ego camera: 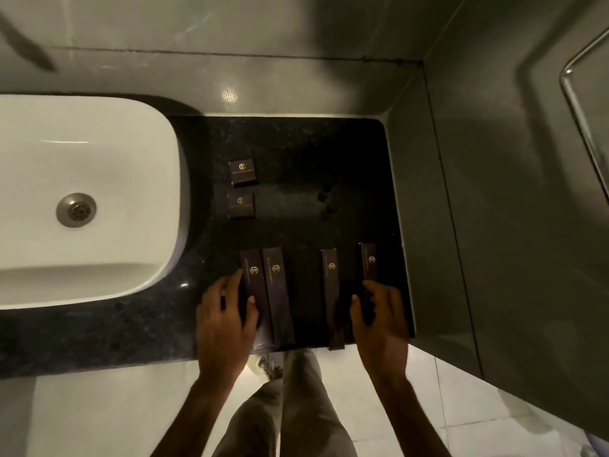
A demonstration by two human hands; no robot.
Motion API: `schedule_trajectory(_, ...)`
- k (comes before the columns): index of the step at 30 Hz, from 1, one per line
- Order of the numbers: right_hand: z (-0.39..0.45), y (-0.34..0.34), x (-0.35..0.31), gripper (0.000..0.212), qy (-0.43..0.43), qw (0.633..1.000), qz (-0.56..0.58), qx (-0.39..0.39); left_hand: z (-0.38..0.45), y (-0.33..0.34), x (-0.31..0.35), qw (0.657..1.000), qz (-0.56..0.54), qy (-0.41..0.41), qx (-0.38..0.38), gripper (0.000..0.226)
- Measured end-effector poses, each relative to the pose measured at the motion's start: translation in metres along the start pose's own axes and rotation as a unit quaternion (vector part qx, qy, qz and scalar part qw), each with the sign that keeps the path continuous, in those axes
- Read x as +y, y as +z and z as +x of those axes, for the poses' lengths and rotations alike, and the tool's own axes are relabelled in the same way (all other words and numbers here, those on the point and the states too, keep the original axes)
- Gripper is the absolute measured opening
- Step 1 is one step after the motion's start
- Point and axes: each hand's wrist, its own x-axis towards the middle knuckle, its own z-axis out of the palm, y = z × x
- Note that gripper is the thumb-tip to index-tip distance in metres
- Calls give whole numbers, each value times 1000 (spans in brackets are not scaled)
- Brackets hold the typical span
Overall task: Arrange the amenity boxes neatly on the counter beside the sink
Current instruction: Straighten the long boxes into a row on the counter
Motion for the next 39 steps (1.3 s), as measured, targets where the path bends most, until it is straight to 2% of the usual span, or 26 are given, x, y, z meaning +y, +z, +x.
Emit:
schedule_trajectory(3, -12, 19, -9, 40, -57, 994, -42, -83, -10, -2, 10, 997, 22, 33, -60, 59)
schedule_trajectory(6, -16, 34, -6, 39, -9, 992, -51, -113, -18, 4, 10, 988, 73, 77, -113, 65)
schedule_trajectory(8, -15, 36, -3, 39, 13, 994, -32, -102, -21, 10, 9, 982, 89, 104, -128, 66)
schedule_trajectory(12, -11, 38, 3, 39, -5, 997, -22, -70, -20, 18, 8, 978, 103, 115, -141, 76)
schedule_trajectory(16, -8, 33, 1, 38, -21, 998, -8, -59, -20, 19, 13, 979, 114, 113, -129, 76)
schedule_trajectory(19, -9, 14, -2, 34, -16, 1000, 12, -5, -20, 17, 36, 990, 50, 97, -94, 61)
schedule_trajectory(22, -4, -7, 12, 34, 49, 998, 22, 34, -21, 29, 79, 981, -28, 140, -130, 61)
schedule_trajectory(24, 0, -13, 24, 38, 74, 997, 32, 12, -22, 45, 104, 967, -37, 182, -175, 77)
schedule_trajectory(26, 1, -14, 32, 41, 70, 996, 38, -26, -23, 58, 117, 959, -40, 186, -209, 89)
schedule_trajectory(30, 0, -11, 37, 39, 73, 994, 65, -48, -29, 72, 118, 956, -62, 170, -230, 93)
schedule_trajectory(36, -2, -14, 29, 38, 49, 998, 37, -12, -30, 70, 117, 957, -77, 167, -223, 89)
schedule_trajectory(39, -5, -17, 5, 33, -4, 999, 16, 31, -28, 48, 106, 968, -81, 138, -192, 70)
